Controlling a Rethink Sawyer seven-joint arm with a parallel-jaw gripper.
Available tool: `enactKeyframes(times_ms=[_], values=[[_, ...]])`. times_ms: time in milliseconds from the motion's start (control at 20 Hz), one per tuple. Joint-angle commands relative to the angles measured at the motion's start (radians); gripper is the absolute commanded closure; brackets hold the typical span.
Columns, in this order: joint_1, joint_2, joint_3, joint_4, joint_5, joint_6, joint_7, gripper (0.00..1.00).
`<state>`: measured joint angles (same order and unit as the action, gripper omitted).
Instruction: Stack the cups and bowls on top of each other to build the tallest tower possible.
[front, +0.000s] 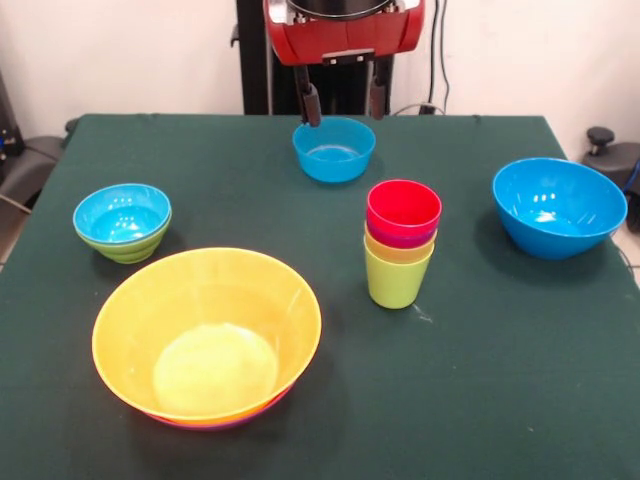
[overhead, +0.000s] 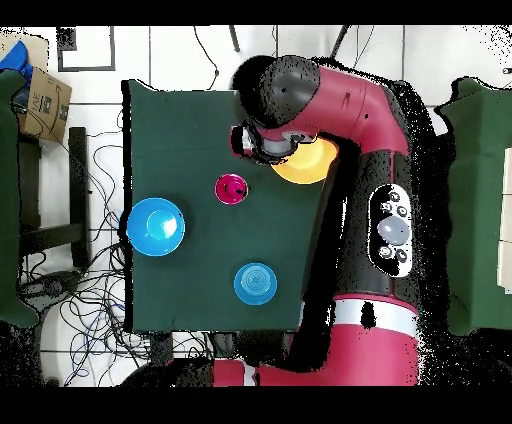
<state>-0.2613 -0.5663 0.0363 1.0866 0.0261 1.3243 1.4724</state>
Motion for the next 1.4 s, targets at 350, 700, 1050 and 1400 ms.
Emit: enactKeyframes(times_ms=[350, 700, 1050, 1400], values=[[0.018, -0.069, 0.045, 0.072, -0.091, -0.045, -0.037, 0.0], [0.045, -0.112, 0.047, 0.148, -0.056, -0.094, 0.027, 0.0], [0.06, -0.131, 0.047, 0.212, -0.046, -0.148, 0.053, 0.0], [0.082, -0.126, 0.027, 0.221, -0.065, -0.172, 0.084, 0.0]])
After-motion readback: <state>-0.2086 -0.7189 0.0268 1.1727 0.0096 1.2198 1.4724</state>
